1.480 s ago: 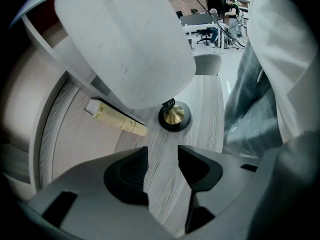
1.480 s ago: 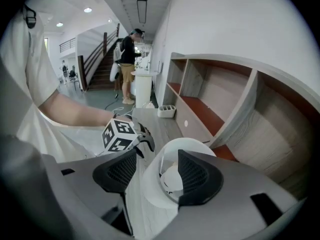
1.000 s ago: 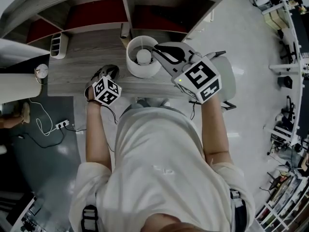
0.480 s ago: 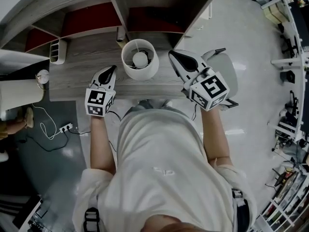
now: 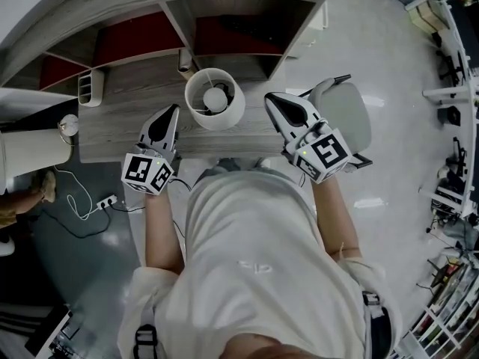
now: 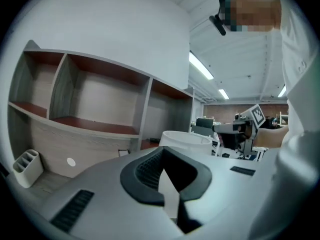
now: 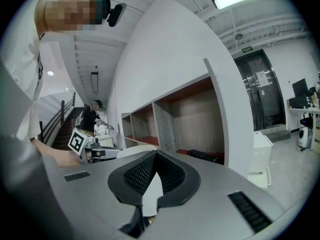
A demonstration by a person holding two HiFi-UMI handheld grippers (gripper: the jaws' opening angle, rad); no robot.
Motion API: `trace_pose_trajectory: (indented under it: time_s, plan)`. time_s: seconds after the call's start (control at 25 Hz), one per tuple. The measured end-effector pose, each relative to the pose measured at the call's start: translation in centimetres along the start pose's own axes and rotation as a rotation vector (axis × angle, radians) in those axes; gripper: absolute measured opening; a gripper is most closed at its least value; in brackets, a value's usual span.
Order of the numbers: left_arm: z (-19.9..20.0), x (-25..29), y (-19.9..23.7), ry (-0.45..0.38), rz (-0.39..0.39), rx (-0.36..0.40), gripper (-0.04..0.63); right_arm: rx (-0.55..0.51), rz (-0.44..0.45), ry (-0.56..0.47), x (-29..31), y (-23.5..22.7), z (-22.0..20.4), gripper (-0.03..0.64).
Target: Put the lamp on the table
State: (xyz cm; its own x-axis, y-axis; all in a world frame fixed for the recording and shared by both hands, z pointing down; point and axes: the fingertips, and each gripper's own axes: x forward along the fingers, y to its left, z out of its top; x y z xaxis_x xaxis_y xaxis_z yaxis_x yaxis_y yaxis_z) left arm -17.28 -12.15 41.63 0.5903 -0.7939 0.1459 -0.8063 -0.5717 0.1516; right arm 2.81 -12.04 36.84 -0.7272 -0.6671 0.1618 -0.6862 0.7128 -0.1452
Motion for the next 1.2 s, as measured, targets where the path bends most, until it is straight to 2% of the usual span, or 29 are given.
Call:
trace_pose_trajectory:
  time_s: [0.16,0.44,0.68,1.2]
  plan:
    - [1.4,-0.5,0.4,-0.066,0.030,-0.021,0.014,0.008,-0.027,-0.024,-0.6,-0.7,-0.3,0.028]
    - [2.2,-0.4,0.3,-0.086,0.048,0.002,0.014,-0.001,-0.043,-0.033,-0.9,-1.2,-0.2,0.028]
    - [1.3,0.0,0.4,-0.039,0.036,0.006,0.014,-0.005,-0.037,-0.031,-0.8,-1.4,-0.4,0.028]
    - [0.7,0.1,0.2,-0.031,0.012,-0.011,0.014,0.005,-0.042,-0.025,-0.5,-1.5,-0.5,0.028]
